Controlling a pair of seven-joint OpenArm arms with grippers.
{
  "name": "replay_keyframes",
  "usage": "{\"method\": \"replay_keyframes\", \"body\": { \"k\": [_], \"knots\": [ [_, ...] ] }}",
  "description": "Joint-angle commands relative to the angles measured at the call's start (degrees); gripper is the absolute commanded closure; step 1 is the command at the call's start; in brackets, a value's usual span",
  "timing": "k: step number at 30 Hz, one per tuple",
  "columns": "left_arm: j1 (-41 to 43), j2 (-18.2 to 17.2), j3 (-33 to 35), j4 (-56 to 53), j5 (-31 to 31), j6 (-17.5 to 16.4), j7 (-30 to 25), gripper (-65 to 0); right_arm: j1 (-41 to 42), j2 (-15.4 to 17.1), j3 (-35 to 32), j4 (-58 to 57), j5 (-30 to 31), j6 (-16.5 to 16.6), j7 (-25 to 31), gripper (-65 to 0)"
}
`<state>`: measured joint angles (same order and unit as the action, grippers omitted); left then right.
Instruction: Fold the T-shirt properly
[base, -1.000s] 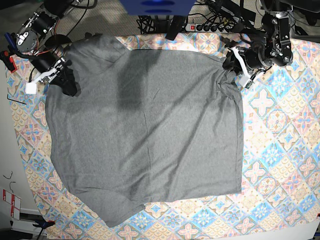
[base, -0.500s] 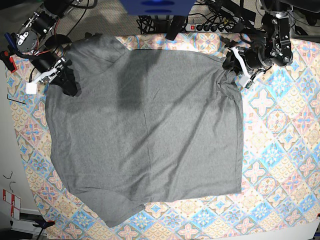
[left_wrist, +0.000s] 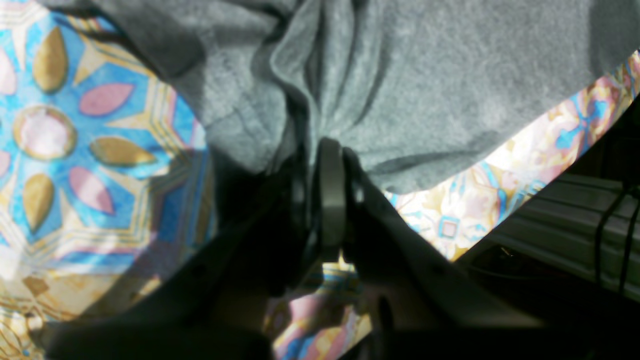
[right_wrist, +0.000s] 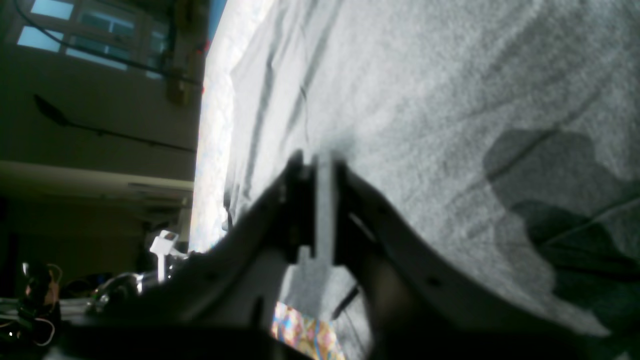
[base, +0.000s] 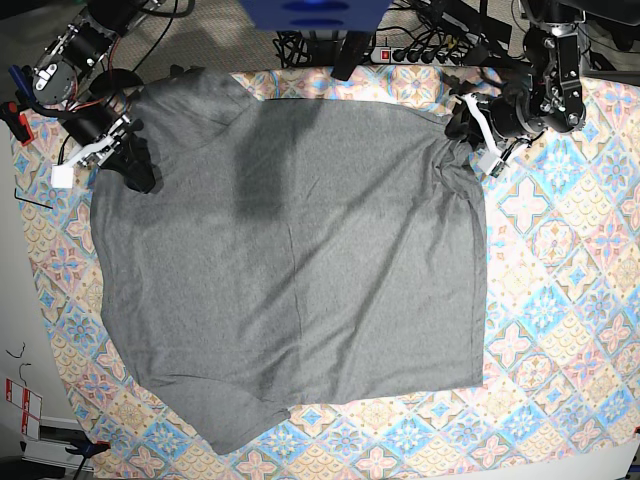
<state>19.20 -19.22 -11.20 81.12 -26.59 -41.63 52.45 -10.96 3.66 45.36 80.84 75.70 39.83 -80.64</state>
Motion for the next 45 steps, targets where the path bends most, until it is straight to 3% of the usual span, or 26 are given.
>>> {"method": "replay_keyframes", "body": {
  "k": [1, 10, 13, 15, 45],
  "knots": [
    [0.6, -0.1, 0.6, -0.4, 4.3, 1.6, 3.4, -2.7, 0.3, 0.7, 0.2, 1.1, 1.8, 0.2, 0.6, -8.3],
    [0.6, -0.1, 0.6, -0.4, 4.3, 1.6, 3.4, -2.7, 0.3, 0.7, 0.3, 1.1, 1.8, 0.2, 0.6, -17.9],
    [0.6, -0.1, 0.6, -0.4, 4.3, 1.6, 3.4, -2.7, 0.3, 0.7, 0.4, 1.1, 1.8, 0.2, 0.6, -11.4],
    [0.6, -0.1, 0.6, -0.4, 4.3, 1.6, 3.4, -2.7, 0.3, 0.7, 0.5, 1.1, 1.8, 0.2, 0.6, -0.3],
    [0.6, -0.1, 0.6, -0.4, 4.3, 1.6, 3.4, -2.5, 0.5, 0.7, 2.2, 0.7, 1.8, 0.2, 0.6, -0.9]
  ]
}}
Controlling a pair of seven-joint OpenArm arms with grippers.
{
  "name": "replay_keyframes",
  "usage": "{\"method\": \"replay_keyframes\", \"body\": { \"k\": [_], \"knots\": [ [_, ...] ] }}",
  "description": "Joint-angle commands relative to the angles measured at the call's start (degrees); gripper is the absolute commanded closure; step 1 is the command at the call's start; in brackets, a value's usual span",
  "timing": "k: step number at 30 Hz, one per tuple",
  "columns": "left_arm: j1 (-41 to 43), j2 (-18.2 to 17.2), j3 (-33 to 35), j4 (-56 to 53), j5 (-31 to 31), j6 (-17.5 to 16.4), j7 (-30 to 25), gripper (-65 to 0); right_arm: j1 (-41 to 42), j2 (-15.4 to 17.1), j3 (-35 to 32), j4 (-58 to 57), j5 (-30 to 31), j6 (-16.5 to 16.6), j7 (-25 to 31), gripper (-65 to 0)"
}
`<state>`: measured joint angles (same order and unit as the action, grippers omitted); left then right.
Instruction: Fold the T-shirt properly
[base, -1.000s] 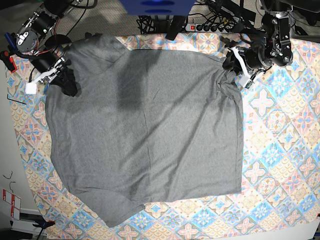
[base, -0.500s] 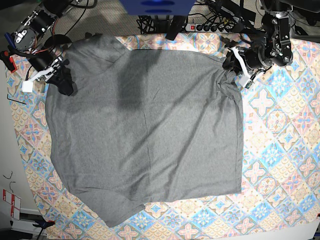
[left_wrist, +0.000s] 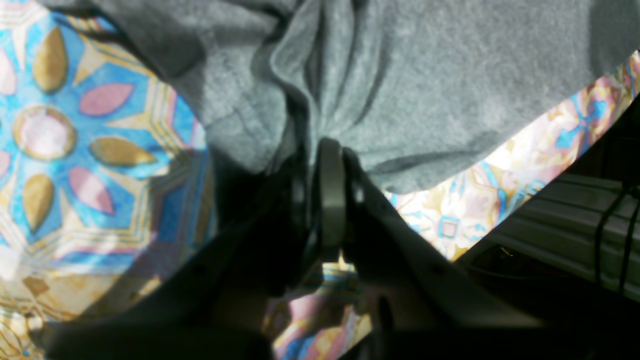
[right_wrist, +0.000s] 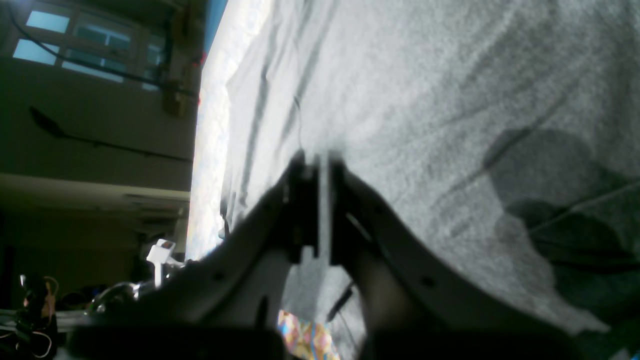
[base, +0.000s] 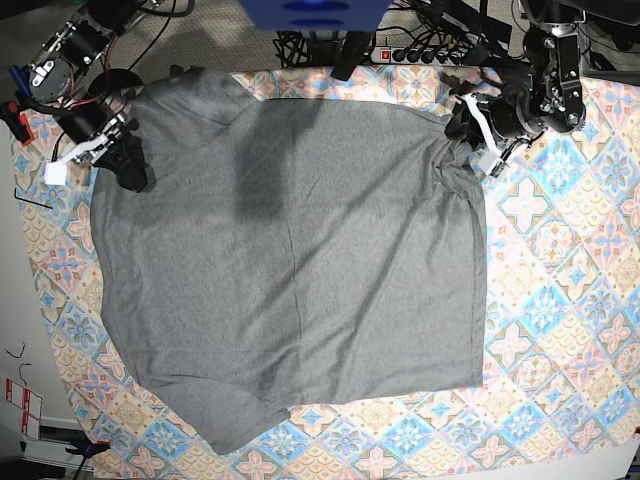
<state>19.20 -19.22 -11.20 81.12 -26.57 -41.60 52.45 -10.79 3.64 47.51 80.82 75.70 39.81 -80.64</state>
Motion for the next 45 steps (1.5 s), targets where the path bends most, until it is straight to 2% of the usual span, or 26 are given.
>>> {"method": "replay_keyframes", "body": {
  "k": [1, 4, 11, 16, 18, 19, 20, 23, 24, 26, 29, 40, 41, 43, 45],
  "knots": [
    [0.6, -0.1, 0.6, -0.4, 4.3, 1.6, 3.4, -2.5, 0.3, 0.7, 0.1, 0.7, 1.8, 0.2, 0.6, -1.6],
    [0.6, -0.1, 0.6, -0.4, 4.3, 1.6, 3.4, -2.5, 0.2, 0.7, 0.0, 0.9, 1.8, 0.2, 0.6, -7.5],
    [0.6, -0.1, 0.6, -0.4, 4.3, 1.6, 3.4, -2.5, 0.1, 0.7, 0.0, 0.7, 1.8, 0.2, 0.6, -27.3],
    [0.6, -0.1, 0.6, -0.4, 4.3, 1.6, 3.4, -2.5, 0.1, 0.7, 0.2, 0.7, 1.8, 0.2, 0.6, -36.0],
    [0.7, -0.1, 0.6, -0.4, 4.3, 1.6, 3.4, -2.5, 0.1, 0.7, 0.3, 0.7, 1.8, 0.2, 0.6, -34.4],
    [0.7, -0.1, 0.6, -0.4, 4.3, 1.6, 3.4, -2.5, 0.1, 0.7, 0.4, 0.7, 1.8, 0.2, 0.6, -31.2],
    [0.7, -0.1, 0.6, -0.4, 4.3, 1.6, 3.4, -2.5, 0.1, 0.7, 0.4, 0.7, 1.8, 0.2, 0.6, -25.7],
    [0.8, -0.1, 0.6, -0.4, 4.3, 1.6, 3.4, -2.5, 0.1, 0.7, 0.4, 0.7, 1.8, 0.2, 0.6, -2.2],
    [0.8, -0.1, 0.6, -0.4, 4.3, 1.6, 3.4, -2.5, 0.1, 0.7, 0.4, 0.7, 1.8, 0.2, 0.6, 0.0],
    [0.9, -0.1, 0.6, -0.4, 4.3, 1.6, 3.4, -2.5, 0.1, 0.7, 0.4, 1.2, 1.9, 0.2, 0.6, -2.3],
    [0.9, -0.1, 0.6, -0.4, 4.3, 1.6, 3.4, -2.4, 0.1, 0.7, 0.4, 1.2, 1.9, 0.2, 0.6, -0.6],
    [1.0, -0.1, 0.6, -0.4, 4.3, 1.6, 3.4, -2.4, 0.1, 0.7, 0.4, 1.2, 1.8, 0.2, 0.6, -0.8],
    [1.0, -0.1, 0.6, -0.4, 4.2, 1.6, 3.4, -2.4, 0.1, 0.7, 0.4, 1.2, 1.8, -1.5, 0.6, -0.8],
    [1.0, -0.1, 0.6, -0.4, 4.2, 1.6, 3.4, -2.4, 0.1, 0.7, 0.4, 1.4, 1.7, -8.3, 0.6, -0.8],
    [1.0, -0.1, 0.6, -0.4, 4.2, 1.6, 3.4, -2.4, 0.4, 0.8, 0.4, 3.4, 1.4, -13.0, 0.6, -0.8]
  ]
}}
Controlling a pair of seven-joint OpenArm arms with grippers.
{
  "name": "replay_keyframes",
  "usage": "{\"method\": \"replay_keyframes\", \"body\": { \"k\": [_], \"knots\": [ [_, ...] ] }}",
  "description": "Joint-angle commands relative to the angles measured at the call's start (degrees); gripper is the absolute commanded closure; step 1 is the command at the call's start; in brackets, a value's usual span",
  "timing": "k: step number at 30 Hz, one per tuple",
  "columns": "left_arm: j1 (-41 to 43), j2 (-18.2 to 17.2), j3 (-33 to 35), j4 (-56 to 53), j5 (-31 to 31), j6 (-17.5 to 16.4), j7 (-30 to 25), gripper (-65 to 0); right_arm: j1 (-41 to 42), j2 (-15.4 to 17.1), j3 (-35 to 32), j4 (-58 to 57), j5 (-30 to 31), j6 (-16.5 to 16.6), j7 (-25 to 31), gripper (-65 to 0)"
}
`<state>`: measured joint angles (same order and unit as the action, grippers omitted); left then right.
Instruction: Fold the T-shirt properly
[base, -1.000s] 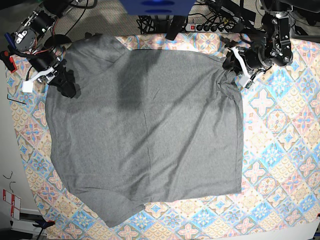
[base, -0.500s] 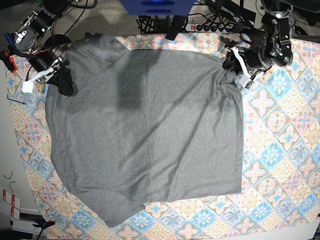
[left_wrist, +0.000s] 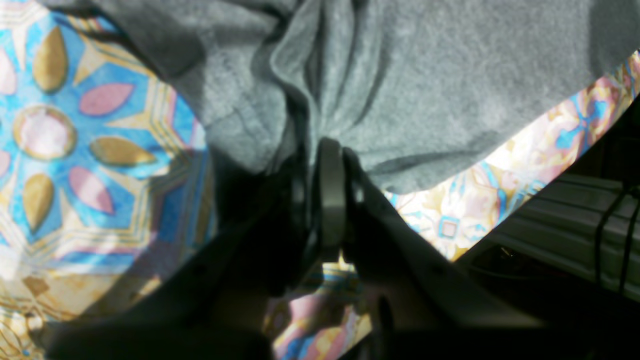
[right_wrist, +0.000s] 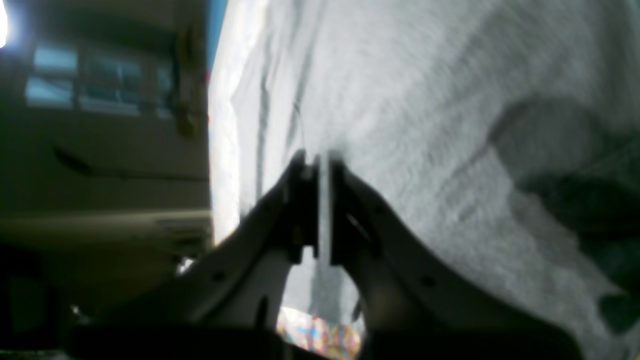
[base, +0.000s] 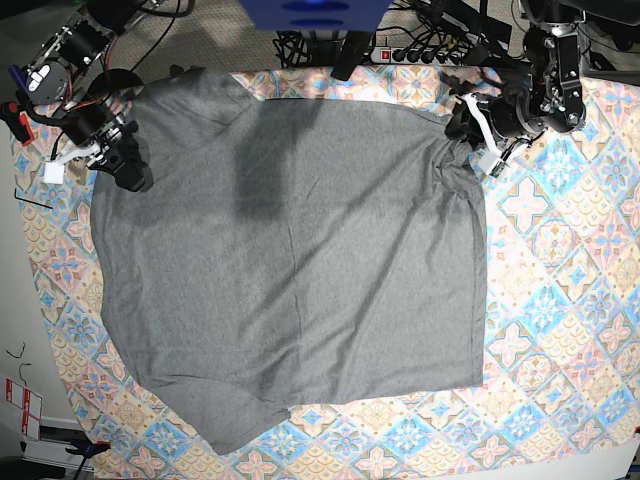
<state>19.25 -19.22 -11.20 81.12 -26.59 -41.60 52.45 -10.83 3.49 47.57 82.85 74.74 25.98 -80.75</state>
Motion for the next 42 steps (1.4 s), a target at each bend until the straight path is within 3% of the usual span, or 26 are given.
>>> {"method": "replay_keyframes", "body": {
  "k": [1, 8, 20, 24, 35, 40, 42],
  "knots": [
    [0.8, -0.1, 0.6, -0.4, 4.2, 1.6, 3.4, -2.4, 0.4, 1.2, 0.3, 3.5, 2.4, -0.3, 0.8, -0.7],
    [0.8, -0.1, 0.6, -0.4, 4.2, 1.6, 3.4, -2.4, 0.6, 2.2, -0.1, 17.7, -0.6, -8.3, 0.8, -0.7],
    [0.7, -0.1, 0.6, -0.4, 4.2, 1.6, 3.4, -2.4, 0.1, 4.5, -8.1, 18.5, -0.8, -8.5, 0.8, -0.7],
    [0.8, -0.1, 0.6, -0.4, 4.2, 1.6, 3.4, -2.4, 0.1, 7.1, -12.1, 20.1, -0.8, -8.5, 0.8, -0.7],
    [0.6, -0.1, 0.6, -0.4, 4.2, 1.6, 3.3, -2.4, 0.5, 6.8, -12.1, 23.7, -0.3, -8.6, 0.8, -0.7],
    [0.6, -0.1, 0.6, -0.4, 4.2, 1.6, 3.3, -2.4, 0.1, 4.6, -12.1, 14.7, 10.3, -8.6, 0.8, -0.7],
    [0.6, -0.1, 0.6, -0.4, 4.2, 1.6, 3.3, -2.4, 0.1, 3.8, -12.1, 9.2, 10.3, -8.6, 0.8, -0.7]
  ]
}}
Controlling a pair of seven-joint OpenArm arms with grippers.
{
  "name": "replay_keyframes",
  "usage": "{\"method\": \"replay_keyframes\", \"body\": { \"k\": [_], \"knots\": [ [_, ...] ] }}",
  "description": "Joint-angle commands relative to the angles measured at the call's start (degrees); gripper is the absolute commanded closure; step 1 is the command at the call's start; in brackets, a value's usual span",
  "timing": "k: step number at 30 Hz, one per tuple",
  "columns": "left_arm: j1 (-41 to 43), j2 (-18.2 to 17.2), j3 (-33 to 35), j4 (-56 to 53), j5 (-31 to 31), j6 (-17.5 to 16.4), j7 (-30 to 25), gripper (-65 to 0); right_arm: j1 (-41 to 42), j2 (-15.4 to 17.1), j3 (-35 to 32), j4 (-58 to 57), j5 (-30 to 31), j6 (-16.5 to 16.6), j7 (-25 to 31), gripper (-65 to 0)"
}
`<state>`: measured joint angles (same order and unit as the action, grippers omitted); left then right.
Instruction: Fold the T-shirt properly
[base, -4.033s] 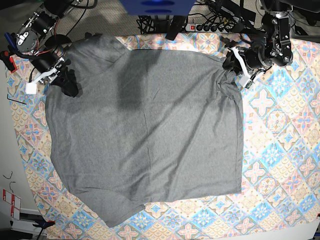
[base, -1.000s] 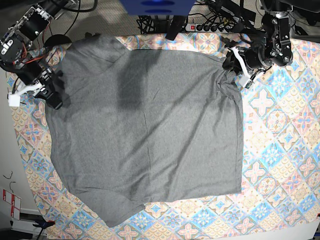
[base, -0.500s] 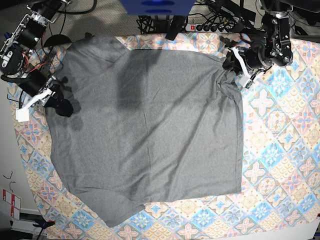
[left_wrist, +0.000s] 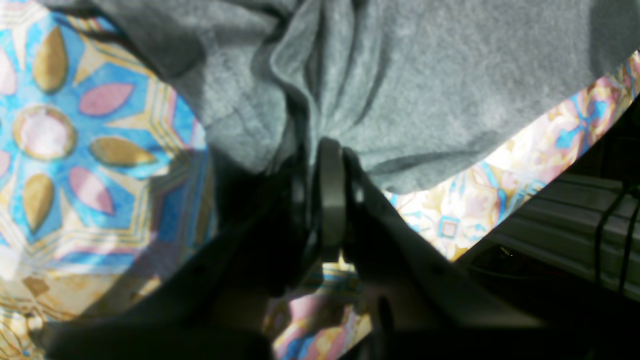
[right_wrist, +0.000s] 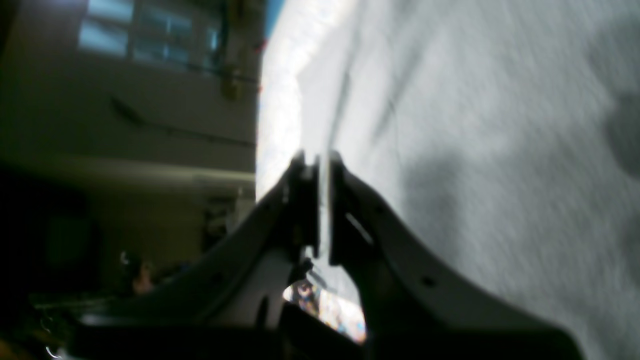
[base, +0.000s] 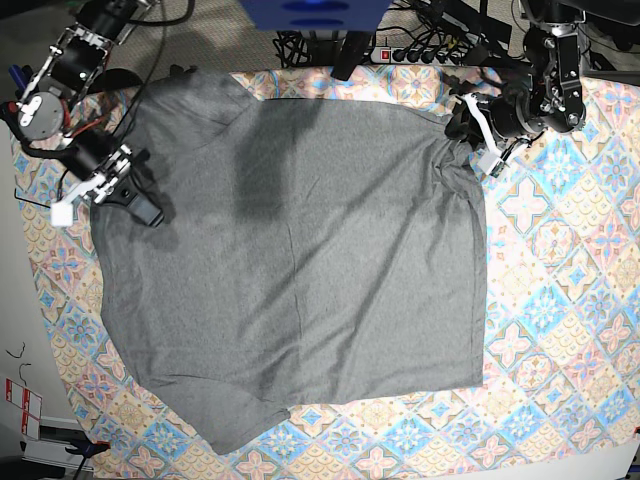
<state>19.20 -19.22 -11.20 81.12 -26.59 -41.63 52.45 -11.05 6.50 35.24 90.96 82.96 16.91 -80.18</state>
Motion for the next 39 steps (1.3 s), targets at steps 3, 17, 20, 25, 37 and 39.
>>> {"method": "replay_keyframes", "body": {
  "k": [3, 17, 20, 25, 37, 39],
  "knots": [
    [0.6, -0.1, 0.6, -0.4, 4.2, 1.6, 3.4, -2.4, 0.3, 0.6, 0.2, -5.9, 2.0, 0.5, 0.2, -0.7],
    [0.8, -0.1, 0.6, -0.4, 4.2, 1.6, 3.4, -2.4, 0.2, 0.7, 0.0, -28.1, 2.0, 0.5, 0.2, -0.7],
    [1.0, -0.1, 0.6, -0.4, 4.2, 1.6, 3.4, -2.4, -0.6, 0.7, 0.2, -29.9, 2.0, 0.5, 0.2, -0.7],
    [1.0, -0.1, 0.6, -0.4, 4.2, 1.6, 3.4, -2.4, -1.3, 0.5, 0.2, -33.2, 2.0, 0.5, 0.2, -0.7],
    [1.1, -0.1, 0.7, -0.4, 4.2, 1.6, 3.4, -2.4, -1.3, 0.6, 0.2, -38.9, 2.0, 0.5, 0.2, -0.7],
    [1.1, -0.1, 0.7, -0.4, 4.2, 1.6, 3.4, -2.4, -1.3, 0.6, 0.2, -38.9, 2.0, 0.5, 0.2, -0.7]
  ]
}}
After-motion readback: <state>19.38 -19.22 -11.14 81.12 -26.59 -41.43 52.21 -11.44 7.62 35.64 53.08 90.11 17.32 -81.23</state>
